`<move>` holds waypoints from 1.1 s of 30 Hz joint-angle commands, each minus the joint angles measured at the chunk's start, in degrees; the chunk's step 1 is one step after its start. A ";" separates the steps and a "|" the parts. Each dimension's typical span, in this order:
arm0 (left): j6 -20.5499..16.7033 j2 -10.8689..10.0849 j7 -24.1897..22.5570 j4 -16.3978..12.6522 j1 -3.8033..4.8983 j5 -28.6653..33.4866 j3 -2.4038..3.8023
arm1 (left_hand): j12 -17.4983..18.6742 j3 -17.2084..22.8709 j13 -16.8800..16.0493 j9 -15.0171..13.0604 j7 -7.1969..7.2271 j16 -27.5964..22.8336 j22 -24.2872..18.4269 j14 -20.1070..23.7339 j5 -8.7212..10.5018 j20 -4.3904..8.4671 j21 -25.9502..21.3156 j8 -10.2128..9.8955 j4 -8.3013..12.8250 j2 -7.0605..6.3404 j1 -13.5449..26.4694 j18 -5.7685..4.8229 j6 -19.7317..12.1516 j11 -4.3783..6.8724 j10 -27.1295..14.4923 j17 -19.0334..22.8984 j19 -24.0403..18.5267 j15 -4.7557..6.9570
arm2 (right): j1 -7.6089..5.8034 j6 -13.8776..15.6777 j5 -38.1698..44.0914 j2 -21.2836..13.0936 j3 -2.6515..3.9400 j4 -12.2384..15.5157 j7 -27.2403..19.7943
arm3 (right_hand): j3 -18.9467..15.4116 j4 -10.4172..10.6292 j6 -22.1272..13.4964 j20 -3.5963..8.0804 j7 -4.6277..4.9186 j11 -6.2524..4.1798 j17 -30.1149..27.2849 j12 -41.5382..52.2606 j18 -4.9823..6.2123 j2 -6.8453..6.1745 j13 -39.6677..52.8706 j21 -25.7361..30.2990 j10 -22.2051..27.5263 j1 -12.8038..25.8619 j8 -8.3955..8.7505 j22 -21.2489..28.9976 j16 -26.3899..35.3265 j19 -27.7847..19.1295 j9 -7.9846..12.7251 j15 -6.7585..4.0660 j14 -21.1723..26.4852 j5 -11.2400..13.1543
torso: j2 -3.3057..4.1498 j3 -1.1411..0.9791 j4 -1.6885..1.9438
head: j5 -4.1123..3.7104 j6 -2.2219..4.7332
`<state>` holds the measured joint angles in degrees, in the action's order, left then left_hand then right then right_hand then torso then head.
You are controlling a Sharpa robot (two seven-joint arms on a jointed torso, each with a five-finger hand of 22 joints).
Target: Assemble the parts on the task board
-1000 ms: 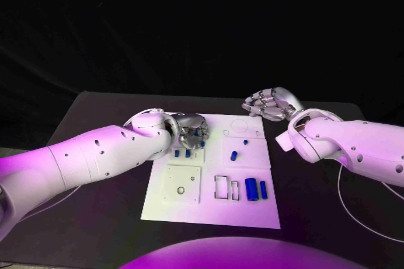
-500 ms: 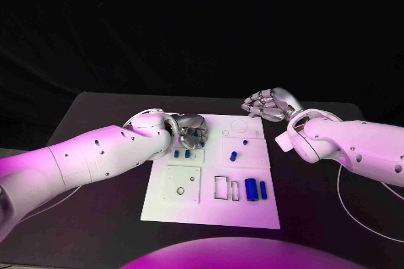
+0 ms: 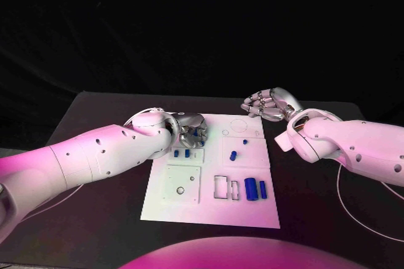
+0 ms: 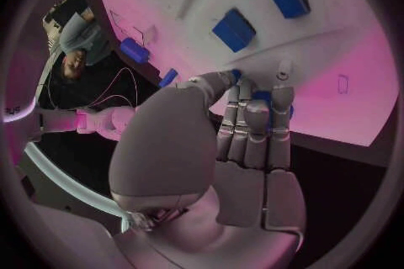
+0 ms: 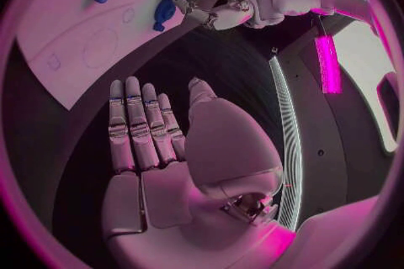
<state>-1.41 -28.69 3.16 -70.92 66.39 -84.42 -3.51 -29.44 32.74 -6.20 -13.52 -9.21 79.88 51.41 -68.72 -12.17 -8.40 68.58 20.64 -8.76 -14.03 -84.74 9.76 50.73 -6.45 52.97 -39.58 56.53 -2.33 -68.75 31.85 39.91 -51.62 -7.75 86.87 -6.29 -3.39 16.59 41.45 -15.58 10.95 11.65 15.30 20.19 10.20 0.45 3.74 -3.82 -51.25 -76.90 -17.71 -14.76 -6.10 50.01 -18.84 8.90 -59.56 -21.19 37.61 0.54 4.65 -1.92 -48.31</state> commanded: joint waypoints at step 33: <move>2.73 0.74 0.18 0.49 -1.06 0.50 -0.50 | 1.30 1.36 0.25 -0.09 0.22 2.00 3.29 -2.97 -0.03 0.47 2.27 0.02 -0.20 1.51 0.38 -1.44 3.01 0.82 3.44 -3.61 3.47 0.50 | 0.14 -0.93 0.63 0.22 0.01 -0.14 -0.09 | -0.38 -0.03 0.44 0.03 4.10 -0.23 -0.22 0.18 0.32 0.42 -0.04 0.16 -0.17 0.08 -0.43 0.26 0.25 -0.30 0.11 -0.02 -0.09 -0.27 | -0.02 0.02 -0.01 | -0.10 -0.26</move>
<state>-1.50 -28.19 3.16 -70.51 66.16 -84.11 -3.45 -28.54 33.77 -6.09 -13.60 -8.91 81.54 54.68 -71.36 -12.17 -7.89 70.61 20.63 -9.01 -12.88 -84.37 8.84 53.48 -5.63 56.05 -43.15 59.49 -1.75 -68.65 31.70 39.92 -51.44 -7.75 86.71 -6.22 -3.39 16.59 41.45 -15.58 10.95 11.65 15.13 20.19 10.20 0.44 3.75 -3.82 -51.25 -76.90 -17.95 -14.54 -6.10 50.01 -18.78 8.90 -59.56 -21.19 37.58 0.56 4.69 -2.02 -48.57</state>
